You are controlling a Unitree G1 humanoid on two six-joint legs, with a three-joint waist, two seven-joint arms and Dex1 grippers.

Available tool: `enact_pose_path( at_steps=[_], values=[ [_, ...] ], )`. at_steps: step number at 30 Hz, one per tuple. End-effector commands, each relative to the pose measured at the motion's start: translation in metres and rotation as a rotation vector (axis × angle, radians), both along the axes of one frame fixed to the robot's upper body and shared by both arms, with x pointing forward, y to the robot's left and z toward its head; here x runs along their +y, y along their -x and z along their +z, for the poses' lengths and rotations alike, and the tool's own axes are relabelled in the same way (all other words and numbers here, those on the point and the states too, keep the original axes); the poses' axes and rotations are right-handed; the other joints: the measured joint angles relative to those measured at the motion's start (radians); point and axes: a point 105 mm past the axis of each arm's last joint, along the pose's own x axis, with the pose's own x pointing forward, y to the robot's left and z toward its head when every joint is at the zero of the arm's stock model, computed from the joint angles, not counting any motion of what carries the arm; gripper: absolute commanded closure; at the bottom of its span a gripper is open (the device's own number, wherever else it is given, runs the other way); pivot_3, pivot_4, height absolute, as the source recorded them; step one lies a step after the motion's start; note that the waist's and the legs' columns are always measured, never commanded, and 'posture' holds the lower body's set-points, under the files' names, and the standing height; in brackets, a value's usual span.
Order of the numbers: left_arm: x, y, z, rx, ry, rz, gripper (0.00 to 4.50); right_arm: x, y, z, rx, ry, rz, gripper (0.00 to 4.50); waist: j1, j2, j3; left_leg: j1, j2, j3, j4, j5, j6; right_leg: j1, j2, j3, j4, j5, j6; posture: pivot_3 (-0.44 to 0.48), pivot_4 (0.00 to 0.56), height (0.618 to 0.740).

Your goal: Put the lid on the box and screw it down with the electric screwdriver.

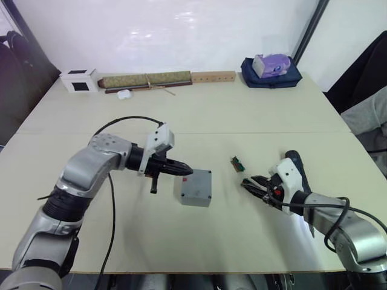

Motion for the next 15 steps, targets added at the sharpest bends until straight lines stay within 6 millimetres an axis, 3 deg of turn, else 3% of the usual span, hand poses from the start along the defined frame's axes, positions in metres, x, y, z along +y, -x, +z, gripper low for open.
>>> enact_pose_path(
  at_steps=[1,10,14,15],
  values=[
    [-0.0007,0.0021,0.0079,-0.053,-0.008,-0.026,4.5,0.004,-0.0054,0.008,-0.05,-0.009,0.011,2.54,0.0,0.0,0.0,0.0,0.0,0.0,0.0,0.0,0.0,0.0,0.0,0.0,0.0,0.0,0.0,0.0,0.15,0.74],
    [0.005,0.0045,0.0047,-0.032,-0.013,-0.013,4.5,0.0083,-0.0082,0.0095,-0.047,-0.055,0.016,2.54,0.0,0.0,0.0,0.0,0.0,0.0,0.0,0.0,0.0,0.0,0.0,0.0,0.0,0.0,0.0,0.0,0.15,0.74],
    [0.0075,0.0042,0.0043,-0.038,-0.02,-0.001,4.5,0.0061,-0.0091,0.0056,-0.047,-0.035,0.01,3.56,0.0,0.0,0.0,0.0,0.0,0.0,0.0,0.0,0.0,0.0,0.0,0.0,0.0,0.0,0.0,0.0,0.15,0.74],
    [0.0074,0.0045,0.0041,-0.038,-0.02,-0.001,4.5,0.006,-0.0094,0.0059,-0.05,-0.034,0.011,4.06,0.0,0.0,0.0,0.0,0.0,0.0,0.0,0.0,0.0,0.0,0.0,0.0,0.0,0.0,0.0,0.0,0.15,0.74]
  ],
)
